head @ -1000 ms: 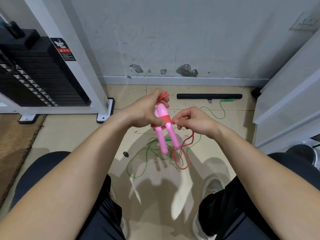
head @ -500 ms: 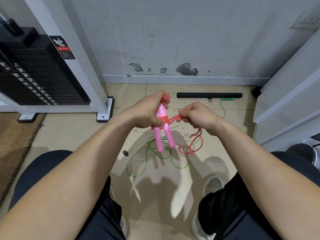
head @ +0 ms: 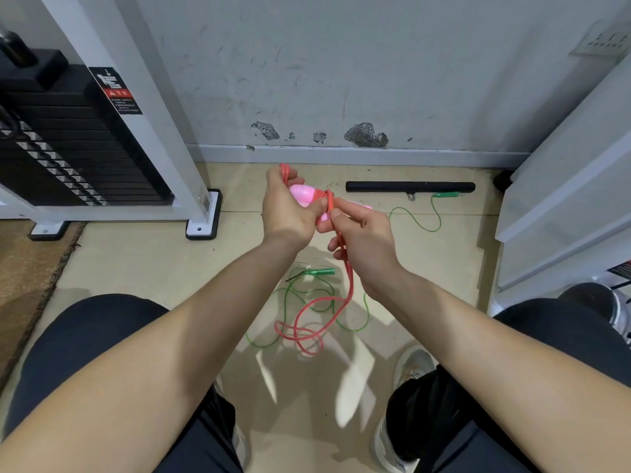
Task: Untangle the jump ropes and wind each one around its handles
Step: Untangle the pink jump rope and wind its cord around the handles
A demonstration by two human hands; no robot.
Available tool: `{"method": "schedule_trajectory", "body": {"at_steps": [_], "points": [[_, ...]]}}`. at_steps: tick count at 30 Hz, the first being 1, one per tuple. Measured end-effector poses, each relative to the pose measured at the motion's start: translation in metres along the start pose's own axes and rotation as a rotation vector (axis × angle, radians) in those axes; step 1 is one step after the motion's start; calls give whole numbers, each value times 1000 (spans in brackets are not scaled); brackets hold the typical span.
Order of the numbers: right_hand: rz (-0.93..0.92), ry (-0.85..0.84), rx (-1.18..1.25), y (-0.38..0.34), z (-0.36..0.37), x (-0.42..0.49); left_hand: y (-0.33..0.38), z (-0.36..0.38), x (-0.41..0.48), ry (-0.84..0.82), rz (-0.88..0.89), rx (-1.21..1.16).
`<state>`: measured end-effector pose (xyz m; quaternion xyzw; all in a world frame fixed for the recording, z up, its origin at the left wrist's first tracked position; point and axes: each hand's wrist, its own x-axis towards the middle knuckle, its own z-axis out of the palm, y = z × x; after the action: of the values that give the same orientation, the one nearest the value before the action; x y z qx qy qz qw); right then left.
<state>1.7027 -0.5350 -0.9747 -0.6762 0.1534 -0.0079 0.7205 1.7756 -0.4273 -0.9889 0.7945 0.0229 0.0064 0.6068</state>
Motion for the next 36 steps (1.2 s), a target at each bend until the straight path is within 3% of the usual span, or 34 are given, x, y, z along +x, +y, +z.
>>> {"method": "schedule_trajectory", "body": {"at_steps": [6,11,17,20,25,28,32,36], "points": [[-78,27,-135,4,-1,7,13,-2,0,-56,-323,-380],[-196,17,-321,6,-1,3,14,1,-7,-41,-378,-406],[-217,8,-364,13,15,-11,8,-5,3,31,-437,-566],[-137,-18,-326,16,16,-15,11,-10,9,33,-444,-666],[137,-322,-263,21,12,-8,15,-22,19,7,-477,-721],[164,-353,-347,12,2,3,20,-25,17,-38,-502,-711],[336,-405,-393,3,-14,14,32,-37,19,-129,-484,-648],[171,-302,-413,3,-24,25,34,-54,28,-337,-462,-705]]}}
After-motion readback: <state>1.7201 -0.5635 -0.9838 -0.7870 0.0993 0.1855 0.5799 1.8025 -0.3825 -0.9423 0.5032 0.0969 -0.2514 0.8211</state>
